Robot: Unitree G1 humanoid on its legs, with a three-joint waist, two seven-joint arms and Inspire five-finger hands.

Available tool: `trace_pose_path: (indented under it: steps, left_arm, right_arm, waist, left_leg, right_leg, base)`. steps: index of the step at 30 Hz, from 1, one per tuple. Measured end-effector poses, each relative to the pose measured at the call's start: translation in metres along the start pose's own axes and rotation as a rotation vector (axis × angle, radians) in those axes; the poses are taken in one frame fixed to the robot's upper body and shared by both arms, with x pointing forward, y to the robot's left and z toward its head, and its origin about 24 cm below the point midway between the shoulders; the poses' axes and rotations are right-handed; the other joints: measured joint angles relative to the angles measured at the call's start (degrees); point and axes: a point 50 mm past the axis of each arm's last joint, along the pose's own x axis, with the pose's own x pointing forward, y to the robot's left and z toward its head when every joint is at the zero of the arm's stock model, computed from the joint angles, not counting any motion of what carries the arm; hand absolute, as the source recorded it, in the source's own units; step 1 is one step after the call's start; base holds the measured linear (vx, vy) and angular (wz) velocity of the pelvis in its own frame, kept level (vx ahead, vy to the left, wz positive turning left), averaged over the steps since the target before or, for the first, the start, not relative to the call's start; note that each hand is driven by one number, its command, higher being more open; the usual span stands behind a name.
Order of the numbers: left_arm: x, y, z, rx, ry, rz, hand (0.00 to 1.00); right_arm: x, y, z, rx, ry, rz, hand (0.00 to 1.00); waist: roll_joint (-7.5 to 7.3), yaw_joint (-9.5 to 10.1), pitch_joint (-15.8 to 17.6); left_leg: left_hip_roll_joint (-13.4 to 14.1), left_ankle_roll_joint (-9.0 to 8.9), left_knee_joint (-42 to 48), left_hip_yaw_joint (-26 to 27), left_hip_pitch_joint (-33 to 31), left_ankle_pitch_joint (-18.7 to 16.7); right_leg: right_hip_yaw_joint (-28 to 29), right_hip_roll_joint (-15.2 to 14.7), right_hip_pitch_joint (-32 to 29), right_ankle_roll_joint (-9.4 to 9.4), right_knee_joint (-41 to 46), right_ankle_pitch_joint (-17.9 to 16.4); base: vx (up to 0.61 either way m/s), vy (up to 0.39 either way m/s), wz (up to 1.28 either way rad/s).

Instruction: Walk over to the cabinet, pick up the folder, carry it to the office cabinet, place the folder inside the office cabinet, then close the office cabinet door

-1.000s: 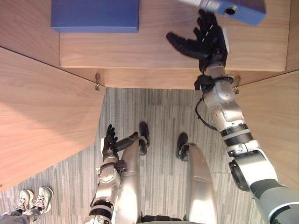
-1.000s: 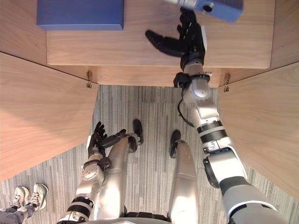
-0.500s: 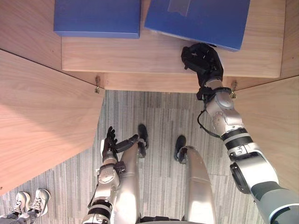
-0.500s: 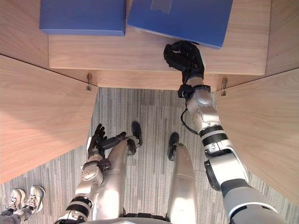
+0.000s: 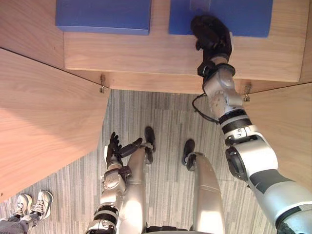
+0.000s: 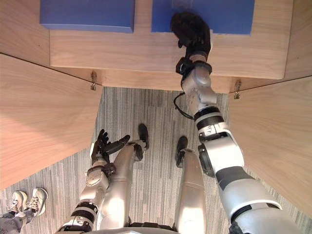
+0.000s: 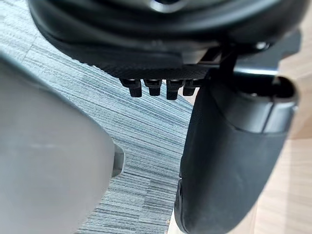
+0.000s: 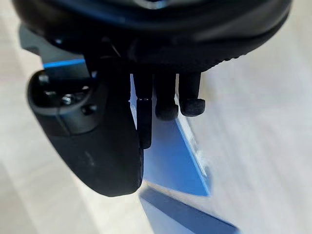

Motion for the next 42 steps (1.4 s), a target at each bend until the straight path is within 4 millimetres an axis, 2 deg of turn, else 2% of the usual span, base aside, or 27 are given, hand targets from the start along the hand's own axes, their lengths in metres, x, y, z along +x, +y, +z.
trace_pose_path:
  steps: [5,8,10,11,13,15,16,19,20,21,22,23,25,27,31,34,37,42]
  left_arm:
    - [0.001,-0.003,0.01,-0.016,-0.041,-0.002,1.0]
    - [0.001,-0.004,0.011,-0.018,-0.044,-0.002,1.0]
    - [-0.001,-0.004,0.007,-0.02,-0.03,0.0,1.0]
    - [-0.002,-0.004,0.006,-0.02,-0.027,0.001,1.0]
    - [-0.01,0.002,-0.003,-0.019,-0.005,0.011,1.0]
    - [-0.016,0.008,-0.011,0.004,0.019,0.016,1.0]
    - [-0.023,0.015,-0.022,0.019,0.062,0.024,1.0]
    - [-0.036,0.027,-0.044,0.072,0.146,0.032,1.0]
    - [-0.043,0.035,-0.056,0.102,0.199,0.036,1.0]
    - [-0.05,0.044,-0.069,0.14,0.263,0.035,1.0]
    - [-0.053,0.047,-0.075,0.156,0.293,0.034,1.0]
    - [-0.057,0.054,-0.084,0.184,0.339,0.039,1.0]
    - [-0.062,0.064,-0.091,0.228,0.383,0.037,1.0]
    - [-0.066,0.073,-0.093,0.255,0.403,0.044,1.0]
    - [-0.077,0.092,-0.1,0.304,0.448,0.066,1.0]
    - [-0.084,0.096,-0.107,0.325,0.49,0.063,1.0]
    - [-0.088,0.097,-0.113,0.324,0.519,0.061,1.0]
    - [-0.094,0.099,-0.117,0.322,0.542,0.057,1.0]
  right_arm:
    - [0.0,-0.007,0.007,0.014,-0.025,-0.022,0.0]
    - [-0.021,-0.021,0.011,0.054,-0.113,0.002,0.0]
    - [-0.053,-0.048,-0.003,0.03,-0.144,-0.017,0.0]
    - [-0.063,-0.056,-0.01,0.02,-0.142,-0.028,0.0]
    - [-0.108,-0.082,-0.044,-0.016,-0.081,-0.076,0.0]
    - [-0.138,-0.097,-0.065,-0.041,-0.017,-0.106,0.0]
    - [-0.167,-0.111,-0.088,-0.06,0.079,-0.142,0.0]
    - [-0.214,-0.133,-0.119,-0.095,0.232,-0.206,0.0]
    - [-0.235,-0.142,-0.133,-0.12,0.31,-0.237,0.0]
    - [-0.256,-0.153,-0.149,-0.169,0.405,-0.266,0.0]
    - [-0.267,-0.16,-0.157,-0.197,0.458,-0.282,0.0]
    - [-0.285,-0.172,-0.172,-0.261,0.561,-0.308,1.0]
    - [-0.318,-0.192,-0.191,-0.323,0.725,-0.388,1.0]
    - [-0.34,-0.203,-0.198,-0.359,0.82,-0.438,1.0]
    - [-0.381,-0.226,-0.201,-0.406,0.956,-0.552,1.0]
    - [-0.394,-0.239,-0.196,-0.401,0.979,-0.643,1.0]
    - [-0.398,-0.249,-0.19,-0.393,0.963,-0.718,1.0]
    - [-0.399,-0.275,-0.169,-0.366,0.856,-0.937,1.0]
  waist:
    - [0.07,-0.22,0.01]
    - [0.07,-0.14,0.02]
    - [0.06,-0.25,0.01]
    - [0.06,-0.29,0.01]
    - [0.0,-0.95,-0.04]
    - [-0.04,-1.74,-0.29]
    - [-0.55,-2.24,-1.17]
    - [-0.84,-2.94,-4.37]
    - [-1.02,-3.54,-5.78]
    - [-1.19,-4.39,-8.11]
    - [-1.31,-4.91,-9.24]
    - [-1.77,-5.61,-10.69]
    - [-2.39,-6.4,-12.0]
    - [-2.68,-6.59,-12.45]
    - [-2.65,-7.18,-16.09]
    - [-2.71,-8.69,-18.13]
    - [-2.79,-9.29,-18.87]
    - [-2.85,-9.95,-18.89]
  left_leg:
    - [-0.6,-0.18,-0.54,-0.91,-0.64,0.94]
    - [-0.56,-0.1,-0.31,-0.97,0.17,0.97]
    - [-0.48,0.11,-0.58,-0.58,3.45,0.53]
    - [-0.42,0.07,-0.76,-0.51,4.64,0.24]
    - [0.21,-0.46,-1.05,0.27,10.3,-2.11]
    - [0.58,-0.13,-2.02,1.02,14.19,-3.12]
    - [0.62,-0.16,-4.54,2.14,18.45,-3.1]
    - [0.65,-0.59,-9.11,3.72,24.3,-2.83]
    - [0.62,-1.12,-11.86,4.44,27.58,-2.15]
    - [0.32,-0.88,-14.86,4.85,30.11,-0.82]
    - [0.11,-0.8,-16.33,4.99,31.3,-0.26]
    - [-0.46,-0.92,-19.55,5.29,33.98,0.7]
    - [-1.11,-1.12,-24.68,6.44,38.69,2.38]
    - [-1.55,-1.38,-28.78,8.05,43.0,3.42]
    - [-2.1,-2.27,-36.13,11.52,50.16,5.24]
    - [-2.54,-2.7,-40.27,13.32,54.04,6.6]
    - [-2.76,-2.78,-42.65,15.39,56.18,7.39]
    - [-3.25,-2.9,-43.84,21.03,58.22,7.48]
  right_leg:
    - [-1.08,-0.49,-0.28,-0.08,0.27,0.04]
    - [-1.41,-0.48,0.95,-0.08,0.21,0.04]
    - [-1.45,-0.45,4.58,-0.04,-0.72,0.0]
    - [-1.47,-0.36,5.87,-0.03,-1.2,-0.02]
    - [-1.33,0.11,11.88,0.13,-3.53,-0.29]
    - [-0.99,0.55,15.87,0.13,-5.47,-0.47]
    - [-0.48,0.72,19.6,0.35,-8.36,0.12]
    - [0.0,1.34,24.93,1.4,-14.14,2.08]
    - [0.45,1.89,28.19,1.55,-17.75,3.23]
    - [0.67,2.22,30.8,1.73,-21.51,4.6]
    - [0.71,2.31,32.06,1.9,-23.26,5.16]
    - [0.84,2.48,34.73,2.04,-26.66,6.37]
    - [1.38,2.81,39.11,2.28,-32.18,8.5]
    - [2.64,3.04,42.25,2.49,-35.46,9.83]
    - [5.87,3.82,46.44,2.58,-40.03,11.65]
    - [7.83,4.24,47.9,2.5,-41.18,12.15]
    - [10.28,4.69,48.09,2.43,-42.36,13.12]
    - [16.4,5.48,46.91,2.75,-43.48,15.1]
  base:
    - [-0.04,-0.039,0.13]
    - [0.0,-0.029,0.04]
    - [0.05,-0.027,0.0]
    - [0.04,-0.022,-0.07]
    - [0.02,-0.007,-0.17]
    - [0.02,0.001,-0.24]
    - [0.05,0.001,-0.3]
    - [0.12,0.003,-0.31]
    - [0.18,0.0,-0.27]
    - [0.25,-0.008,-0.22]
    - [0.27,-0.014,-0.13]
    - [0.25,-0.017,-0.1]
    - [0.19,-0.007,-0.18]
    - [0.16,-0.005,-0.39]
    - [0.09,-0.007,-0.46]
    - [0.03,0.005,-0.34]
    - [-0.05,0.019,-0.5]
    - [-0.11,0.01,-0.59]
